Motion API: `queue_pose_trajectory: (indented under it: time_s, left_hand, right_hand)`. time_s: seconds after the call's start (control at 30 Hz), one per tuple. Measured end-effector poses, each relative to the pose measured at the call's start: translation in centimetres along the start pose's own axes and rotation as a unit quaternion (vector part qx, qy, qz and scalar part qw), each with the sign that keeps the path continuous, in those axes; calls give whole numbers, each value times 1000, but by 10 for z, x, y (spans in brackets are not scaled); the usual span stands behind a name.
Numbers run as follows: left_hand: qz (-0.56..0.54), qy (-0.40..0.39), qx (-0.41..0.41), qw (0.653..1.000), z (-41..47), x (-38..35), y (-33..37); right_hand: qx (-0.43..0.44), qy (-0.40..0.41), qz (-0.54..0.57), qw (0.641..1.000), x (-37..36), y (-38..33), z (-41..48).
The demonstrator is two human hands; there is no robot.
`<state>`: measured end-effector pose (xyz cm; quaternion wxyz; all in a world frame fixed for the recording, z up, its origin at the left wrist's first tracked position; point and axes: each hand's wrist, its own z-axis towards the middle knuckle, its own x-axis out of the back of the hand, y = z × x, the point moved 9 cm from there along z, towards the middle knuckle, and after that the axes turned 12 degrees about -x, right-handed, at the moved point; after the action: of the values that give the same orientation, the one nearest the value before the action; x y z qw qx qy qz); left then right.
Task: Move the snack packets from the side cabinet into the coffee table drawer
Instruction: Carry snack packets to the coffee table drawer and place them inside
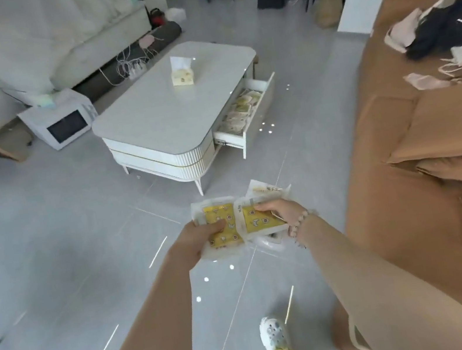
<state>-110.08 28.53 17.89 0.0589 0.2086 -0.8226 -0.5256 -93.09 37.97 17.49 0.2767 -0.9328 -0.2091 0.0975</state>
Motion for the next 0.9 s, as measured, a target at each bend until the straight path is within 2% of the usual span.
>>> queue_pose_trajectory:
  time_s: [0.17,0.33,0.6,0.9]
  left_hand:
    - [7,-26,-2,1000,69,-39,38]
    - [25,-18,-5,1000,122,-62,72]
    - [39,-22,15,999,191,-76,89]
    - [54,-71,29,996,302,-112,129]
  right_hand:
    - [2,8,33,999,40,-57,38]
    - [3,24,51,998,64,-106,72]
    - [-15,32,58,998,81,-148,132]
    - [-32,77,94,992,116,-218,186]
